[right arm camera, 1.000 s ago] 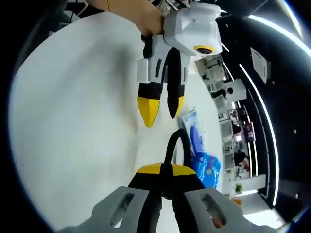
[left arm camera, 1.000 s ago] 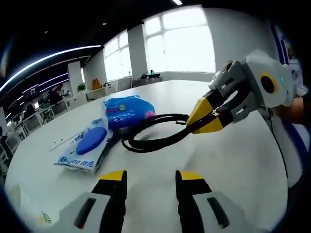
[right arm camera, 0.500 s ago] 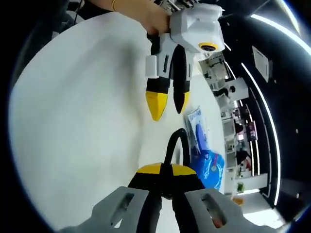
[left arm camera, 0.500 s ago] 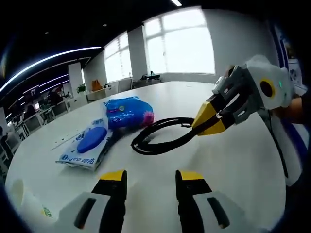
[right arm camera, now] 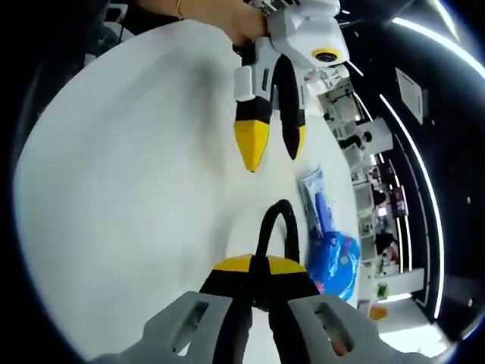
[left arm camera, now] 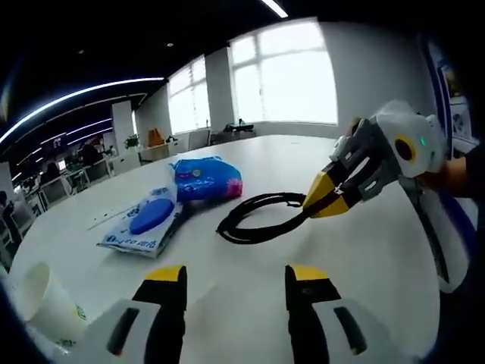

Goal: Arrange the tabletop items into an orderly group along one side of the table until the central work area is clear of visible clutter.

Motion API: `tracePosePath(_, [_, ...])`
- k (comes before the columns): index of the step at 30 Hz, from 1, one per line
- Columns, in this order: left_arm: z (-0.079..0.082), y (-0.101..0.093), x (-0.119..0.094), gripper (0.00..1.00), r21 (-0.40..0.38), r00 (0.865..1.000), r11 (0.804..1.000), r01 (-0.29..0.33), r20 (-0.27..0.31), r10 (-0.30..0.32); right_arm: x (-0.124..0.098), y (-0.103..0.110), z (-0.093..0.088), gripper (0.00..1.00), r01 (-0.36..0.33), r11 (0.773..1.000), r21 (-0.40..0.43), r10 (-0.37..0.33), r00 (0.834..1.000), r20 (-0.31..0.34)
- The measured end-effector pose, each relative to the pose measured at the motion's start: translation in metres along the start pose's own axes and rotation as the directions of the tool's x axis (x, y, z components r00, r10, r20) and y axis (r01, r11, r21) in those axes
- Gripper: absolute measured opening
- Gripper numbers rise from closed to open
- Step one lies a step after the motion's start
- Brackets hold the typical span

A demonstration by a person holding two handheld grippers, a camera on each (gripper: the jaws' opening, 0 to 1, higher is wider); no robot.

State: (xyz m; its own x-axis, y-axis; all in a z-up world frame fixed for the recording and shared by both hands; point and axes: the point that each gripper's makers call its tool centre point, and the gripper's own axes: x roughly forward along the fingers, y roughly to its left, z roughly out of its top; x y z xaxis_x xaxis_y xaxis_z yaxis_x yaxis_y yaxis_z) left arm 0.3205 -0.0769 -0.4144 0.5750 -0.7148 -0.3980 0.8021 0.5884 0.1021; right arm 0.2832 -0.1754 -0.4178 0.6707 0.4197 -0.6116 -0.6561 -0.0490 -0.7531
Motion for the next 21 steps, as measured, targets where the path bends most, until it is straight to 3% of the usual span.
tracePosePath(21, [-0.007, 0.003, -0.026, 0.54, -0.052, 0.999, 0.998, -0.025, 0.045, 0.027, -0.007, 0.017, 0.010, 0.02, -0.051, 0.999, -0.011, 0.051, 0.999, -0.009])
